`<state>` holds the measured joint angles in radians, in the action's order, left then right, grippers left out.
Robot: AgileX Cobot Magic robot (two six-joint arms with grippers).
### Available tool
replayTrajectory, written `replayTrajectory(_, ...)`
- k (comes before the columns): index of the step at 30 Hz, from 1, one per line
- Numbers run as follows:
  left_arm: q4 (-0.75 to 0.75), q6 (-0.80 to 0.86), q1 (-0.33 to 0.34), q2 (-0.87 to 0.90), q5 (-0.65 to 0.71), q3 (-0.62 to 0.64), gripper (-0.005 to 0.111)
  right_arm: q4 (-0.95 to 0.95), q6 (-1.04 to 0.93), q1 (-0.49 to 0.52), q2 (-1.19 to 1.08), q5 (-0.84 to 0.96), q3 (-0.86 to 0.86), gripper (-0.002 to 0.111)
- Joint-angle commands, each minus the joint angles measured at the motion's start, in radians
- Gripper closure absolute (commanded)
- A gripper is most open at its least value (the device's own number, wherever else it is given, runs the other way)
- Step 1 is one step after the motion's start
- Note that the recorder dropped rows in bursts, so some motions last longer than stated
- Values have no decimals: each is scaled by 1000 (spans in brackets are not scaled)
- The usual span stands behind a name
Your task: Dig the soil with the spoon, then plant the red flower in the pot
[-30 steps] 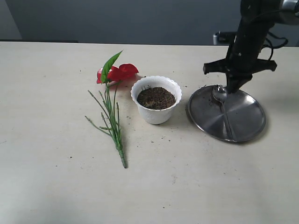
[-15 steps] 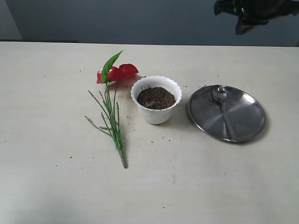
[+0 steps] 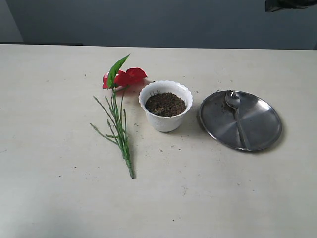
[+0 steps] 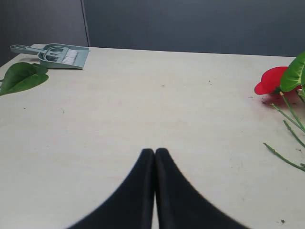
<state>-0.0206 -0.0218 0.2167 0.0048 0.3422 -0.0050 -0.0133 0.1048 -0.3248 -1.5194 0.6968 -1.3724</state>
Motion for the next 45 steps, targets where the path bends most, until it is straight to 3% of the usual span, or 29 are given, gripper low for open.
replayTrajectory(1, -1, 1, 1, -5, -6, 5, 107, -4, 1, 5, 146, -132, 150, 108)
replayTrajectory(8, -1, 1, 1, -5, -6, 5, 107, -1, 25, 5, 353, -78, 279, 108)
replayTrajectory(16, -1, 1, 1, -5, -6, 5, 107, 3, 25, 5, 467, 78, 290, 108)
replayTrajectory(29, -1, 1, 1, -5, -6, 5, 107, 64, 25, 6, 532, 43, 290, 108)
replayTrajectory(36, -1, 1, 1, -5, -6, 5, 107, 74, 25, 213, 715, 170, 303, 108)
replayTrajectory(39, -1, 1, 1, -5, -6, 5, 107, 74, 25, 313, 824, 72, 401, 108)
replayTrajectory(45, -1, 1, 1, -5, -6, 5, 107, 102, 27, 406, 1004, -61, 583, 108)
